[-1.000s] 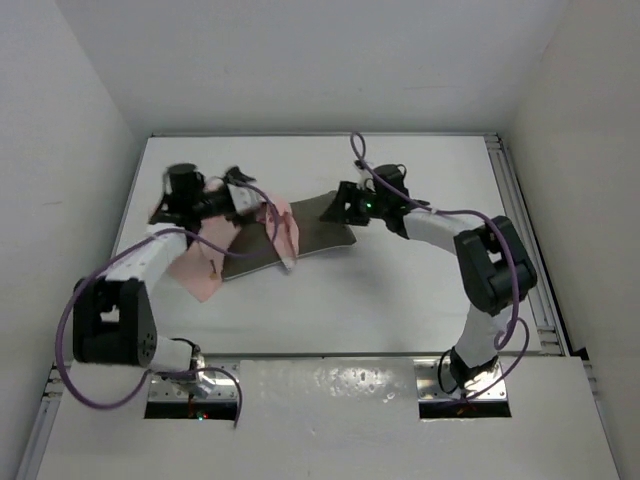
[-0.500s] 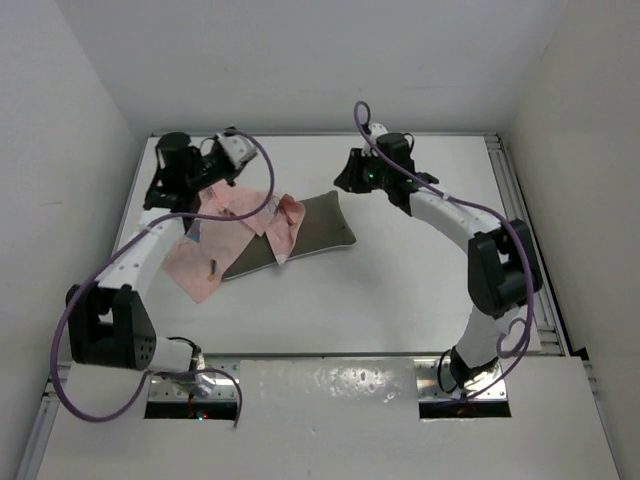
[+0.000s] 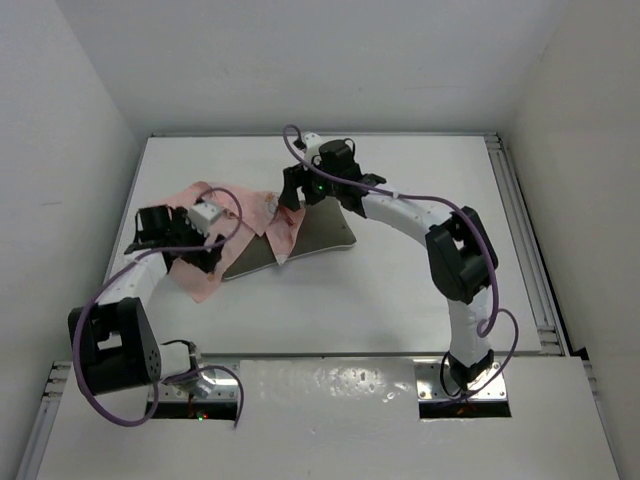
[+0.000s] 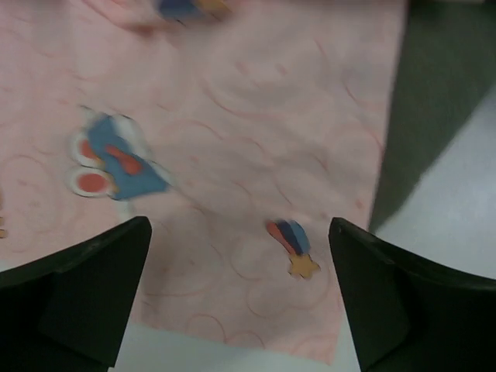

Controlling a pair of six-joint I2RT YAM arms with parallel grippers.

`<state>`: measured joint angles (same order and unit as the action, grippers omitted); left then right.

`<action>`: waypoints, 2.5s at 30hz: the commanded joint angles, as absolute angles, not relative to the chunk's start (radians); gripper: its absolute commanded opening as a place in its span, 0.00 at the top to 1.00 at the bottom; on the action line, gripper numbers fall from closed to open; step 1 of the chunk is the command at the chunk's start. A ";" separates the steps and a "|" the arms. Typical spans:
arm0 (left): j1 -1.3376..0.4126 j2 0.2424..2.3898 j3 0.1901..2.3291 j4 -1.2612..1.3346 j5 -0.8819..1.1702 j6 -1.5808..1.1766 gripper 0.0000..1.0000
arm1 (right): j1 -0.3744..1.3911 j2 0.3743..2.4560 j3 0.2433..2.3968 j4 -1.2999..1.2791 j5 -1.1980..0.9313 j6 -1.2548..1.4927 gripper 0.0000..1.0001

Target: Put the pillow into the pillowcase

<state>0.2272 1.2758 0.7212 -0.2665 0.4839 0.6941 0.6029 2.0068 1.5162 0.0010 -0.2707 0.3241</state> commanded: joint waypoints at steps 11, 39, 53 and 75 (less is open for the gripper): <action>0.123 1.324 0.439 -0.134 0.181 1.216 0.00 | 0.607 2.069 1.600 -0.005 -0.227 0.250 0.45; 0.517 1.173 0.550 -0.093 0.077 1.469 0.76 | 0.344 2.172 1.522 0.198 -0.307 1.019 0.46; 0.208 1.138 0.845 -0.074 0.870 0.613 0.03 | 0.253 2.066 1.259 0.190 -0.345 0.897 0.34; -0.224 1.743 1.310 -0.393 0.172 0.480 0.23 | 0.348 2.126 1.180 0.279 -0.426 0.916 0.28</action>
<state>-0.2405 1.8236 1.3262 -0.3748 0.2237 0.4553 0.3340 2.1090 1.1896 0.2565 -0.3916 0.9157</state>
